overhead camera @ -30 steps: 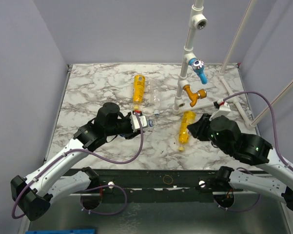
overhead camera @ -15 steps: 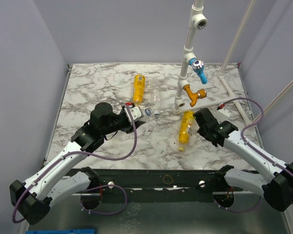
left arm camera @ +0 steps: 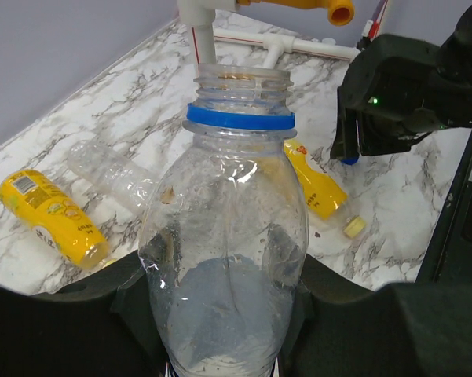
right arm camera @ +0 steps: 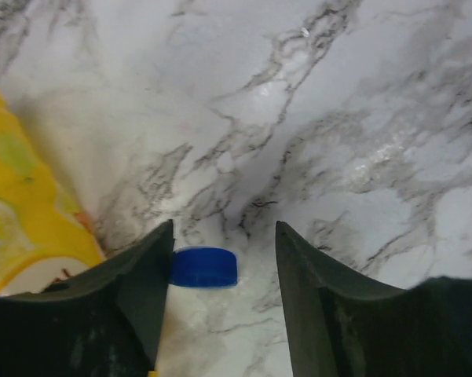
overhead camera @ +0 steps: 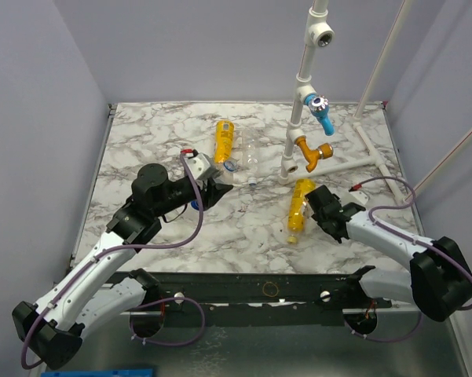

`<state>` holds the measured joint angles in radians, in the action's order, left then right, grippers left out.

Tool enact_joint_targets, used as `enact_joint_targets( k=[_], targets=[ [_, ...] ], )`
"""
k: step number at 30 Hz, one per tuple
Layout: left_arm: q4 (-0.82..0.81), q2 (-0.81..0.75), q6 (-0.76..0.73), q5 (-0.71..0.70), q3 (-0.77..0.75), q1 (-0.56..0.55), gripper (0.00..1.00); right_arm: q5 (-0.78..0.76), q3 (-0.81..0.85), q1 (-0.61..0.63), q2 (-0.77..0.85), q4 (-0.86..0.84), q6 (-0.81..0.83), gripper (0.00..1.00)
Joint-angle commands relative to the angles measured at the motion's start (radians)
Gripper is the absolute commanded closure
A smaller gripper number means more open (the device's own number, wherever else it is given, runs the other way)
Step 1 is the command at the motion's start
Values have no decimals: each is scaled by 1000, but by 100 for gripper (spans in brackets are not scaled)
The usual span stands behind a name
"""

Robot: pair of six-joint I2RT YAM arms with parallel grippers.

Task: Unscrew the bottle caps
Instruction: Place the bottle cap at the center of the board.

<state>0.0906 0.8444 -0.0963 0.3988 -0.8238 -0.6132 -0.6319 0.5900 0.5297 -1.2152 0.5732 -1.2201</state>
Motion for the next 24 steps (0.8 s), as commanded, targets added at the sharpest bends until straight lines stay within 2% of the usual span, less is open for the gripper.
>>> enact_joint_targets(
  k=[1, 3, 8, 10, 13, 15, 20, 24],
  targets=[
    [-37, -27, 69, 27, -27, 12, 100, -38, -43, -4, 27, 37, -158, 36],
    [-39, -28, 74, 29, -29, 13, 100, -34, -52, -4, 53, 42, -162, 25],
    [-50, -26, 87, 31, -33, 17, 100, -28, 29, -4, 170, 86, -21, 17],
    [-57, -25, 91, 29, -35, 19, 100, 21, 65, -2, 248, 41, 121, 15],
    [-74, -17, 92, 10, -34, 21, 100, 230, 78, -3, 409, -150, 437, 15],
    [-81, -8, 126, -21, -32, 24, 100, 381, 106, -1, 474, -205, 574, 13],
    [-83, 8, 155, -135, -26, 32, 100, 737, 252, 3, 499, -126, 789, 12],
    [-83, 26, 176, -184, -23, 48, 100, 948, 286, 4, 506, -130, 840, 12]
  ],
)
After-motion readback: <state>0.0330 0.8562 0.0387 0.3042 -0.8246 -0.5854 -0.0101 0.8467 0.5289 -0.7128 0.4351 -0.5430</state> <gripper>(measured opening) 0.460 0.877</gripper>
